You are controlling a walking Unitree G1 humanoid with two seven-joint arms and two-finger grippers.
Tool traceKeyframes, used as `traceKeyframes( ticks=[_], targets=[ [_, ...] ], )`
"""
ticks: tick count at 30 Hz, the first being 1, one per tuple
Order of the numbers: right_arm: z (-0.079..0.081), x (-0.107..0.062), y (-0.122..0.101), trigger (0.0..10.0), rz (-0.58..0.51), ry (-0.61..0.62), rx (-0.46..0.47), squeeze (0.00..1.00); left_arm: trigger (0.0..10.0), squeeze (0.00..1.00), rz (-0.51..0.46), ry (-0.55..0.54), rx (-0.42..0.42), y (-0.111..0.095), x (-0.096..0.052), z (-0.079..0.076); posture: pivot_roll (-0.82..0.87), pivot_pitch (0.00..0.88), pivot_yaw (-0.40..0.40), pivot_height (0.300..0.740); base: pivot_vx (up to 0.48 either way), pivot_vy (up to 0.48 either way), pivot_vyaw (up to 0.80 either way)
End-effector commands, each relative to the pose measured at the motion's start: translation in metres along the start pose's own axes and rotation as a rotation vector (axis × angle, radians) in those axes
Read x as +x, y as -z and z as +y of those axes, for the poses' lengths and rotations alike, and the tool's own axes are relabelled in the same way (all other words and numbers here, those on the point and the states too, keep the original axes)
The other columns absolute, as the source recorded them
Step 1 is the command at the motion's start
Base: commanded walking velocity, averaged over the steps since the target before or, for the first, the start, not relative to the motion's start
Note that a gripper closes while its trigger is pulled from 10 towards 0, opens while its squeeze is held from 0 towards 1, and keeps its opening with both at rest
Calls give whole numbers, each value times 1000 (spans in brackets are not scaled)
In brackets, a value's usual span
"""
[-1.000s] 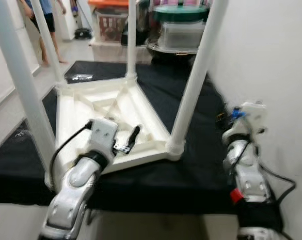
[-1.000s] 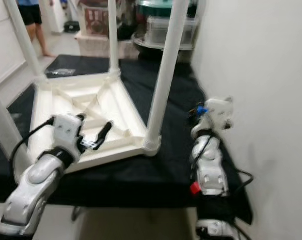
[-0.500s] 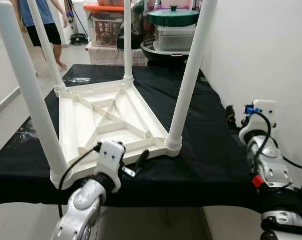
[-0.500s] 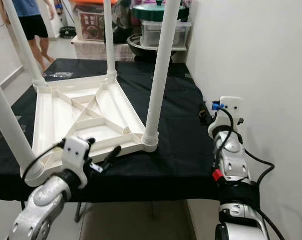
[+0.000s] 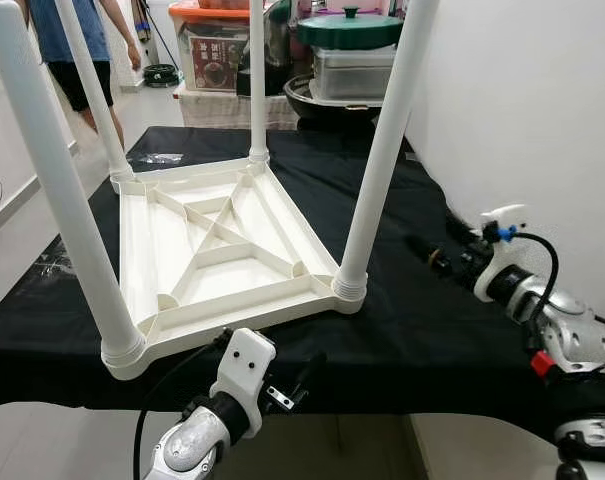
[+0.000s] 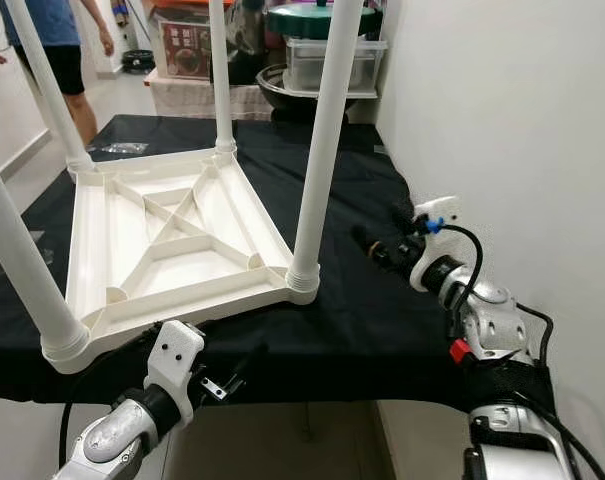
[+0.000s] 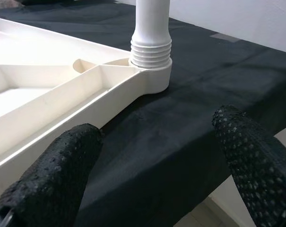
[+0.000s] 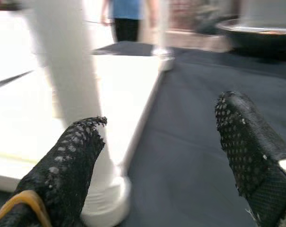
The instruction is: Building children table
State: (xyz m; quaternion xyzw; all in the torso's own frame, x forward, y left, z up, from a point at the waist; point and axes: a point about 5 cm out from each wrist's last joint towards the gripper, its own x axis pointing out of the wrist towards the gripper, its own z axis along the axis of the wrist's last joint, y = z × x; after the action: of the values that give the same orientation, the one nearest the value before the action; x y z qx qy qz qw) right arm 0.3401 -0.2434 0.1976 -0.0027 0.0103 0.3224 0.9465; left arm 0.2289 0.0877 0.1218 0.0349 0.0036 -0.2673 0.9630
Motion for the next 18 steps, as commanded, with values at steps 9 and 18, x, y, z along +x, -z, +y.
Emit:
traceKeyframes(
  ticks=[9,18],
  targets=[
    [7,17,-3,10000,-12,-134,68,0,10000,0,-25,33,30,-1,-3,-8,66,38,-51,740,0,0,0],
    [12,34,-7,10000,-32,-126,62,0,10000,0,-35,50,46,-3,-3,-12,71,49,-55,740,0,0,0]
  ],
)
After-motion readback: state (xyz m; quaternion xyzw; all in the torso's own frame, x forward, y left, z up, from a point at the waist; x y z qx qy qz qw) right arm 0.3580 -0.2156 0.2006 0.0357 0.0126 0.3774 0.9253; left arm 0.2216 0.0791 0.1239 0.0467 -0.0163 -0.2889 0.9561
